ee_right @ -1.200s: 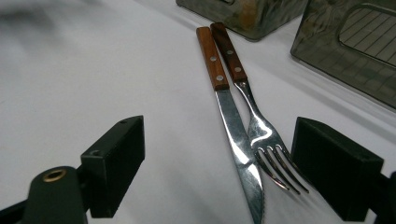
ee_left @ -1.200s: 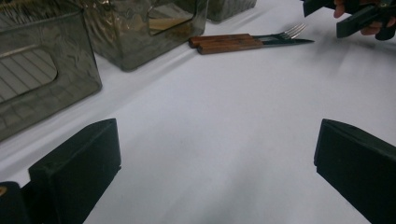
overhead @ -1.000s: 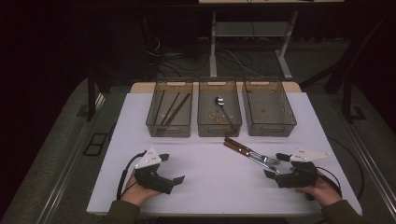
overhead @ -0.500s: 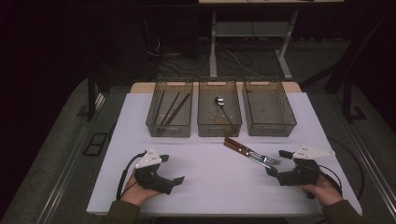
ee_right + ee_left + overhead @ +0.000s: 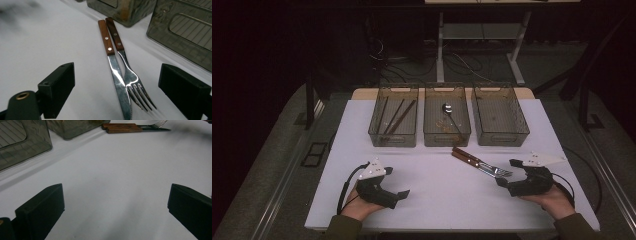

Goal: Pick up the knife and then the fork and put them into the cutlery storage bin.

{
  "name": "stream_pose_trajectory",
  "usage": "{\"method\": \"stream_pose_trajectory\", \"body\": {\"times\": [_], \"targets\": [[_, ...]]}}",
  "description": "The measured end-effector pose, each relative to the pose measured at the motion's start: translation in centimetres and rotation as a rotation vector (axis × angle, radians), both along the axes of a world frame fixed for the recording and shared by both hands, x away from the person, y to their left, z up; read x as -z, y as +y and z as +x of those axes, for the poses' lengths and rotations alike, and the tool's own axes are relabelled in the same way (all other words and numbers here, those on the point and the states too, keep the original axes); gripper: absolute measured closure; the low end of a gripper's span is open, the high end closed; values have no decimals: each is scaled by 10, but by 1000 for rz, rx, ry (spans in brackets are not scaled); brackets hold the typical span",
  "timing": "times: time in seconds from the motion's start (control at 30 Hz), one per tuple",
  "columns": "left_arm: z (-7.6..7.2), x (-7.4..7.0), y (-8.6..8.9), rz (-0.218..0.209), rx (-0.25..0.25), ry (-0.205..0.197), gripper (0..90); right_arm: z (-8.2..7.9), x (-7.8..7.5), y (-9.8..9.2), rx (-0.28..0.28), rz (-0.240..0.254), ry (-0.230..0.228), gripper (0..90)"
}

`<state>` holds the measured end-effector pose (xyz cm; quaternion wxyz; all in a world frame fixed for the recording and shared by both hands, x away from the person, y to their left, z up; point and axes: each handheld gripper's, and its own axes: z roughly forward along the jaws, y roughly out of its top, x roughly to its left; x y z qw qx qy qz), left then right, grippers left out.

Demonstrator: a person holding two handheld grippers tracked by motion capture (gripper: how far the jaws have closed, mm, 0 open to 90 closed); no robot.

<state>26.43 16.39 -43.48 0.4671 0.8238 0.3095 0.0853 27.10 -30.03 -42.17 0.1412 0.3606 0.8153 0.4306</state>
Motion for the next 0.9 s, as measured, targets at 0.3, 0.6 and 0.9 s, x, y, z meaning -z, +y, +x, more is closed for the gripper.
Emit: {"method": "stream_pose_trajectory", "body": {"times": [0.3, 0.6, 0.9], "targets": [[1, 1, -1, -2, 11, 7, 0, 12, -7, 4, -30, 1, 22, 115], [0, 1, -3, 1, 28, -4, 0, 24, -10, 11, -30, -2, 45, 115], [1, 2, -5, -3, 28, -5, 0, 38, -14, 18, -27, 9, 42, 136]]}}
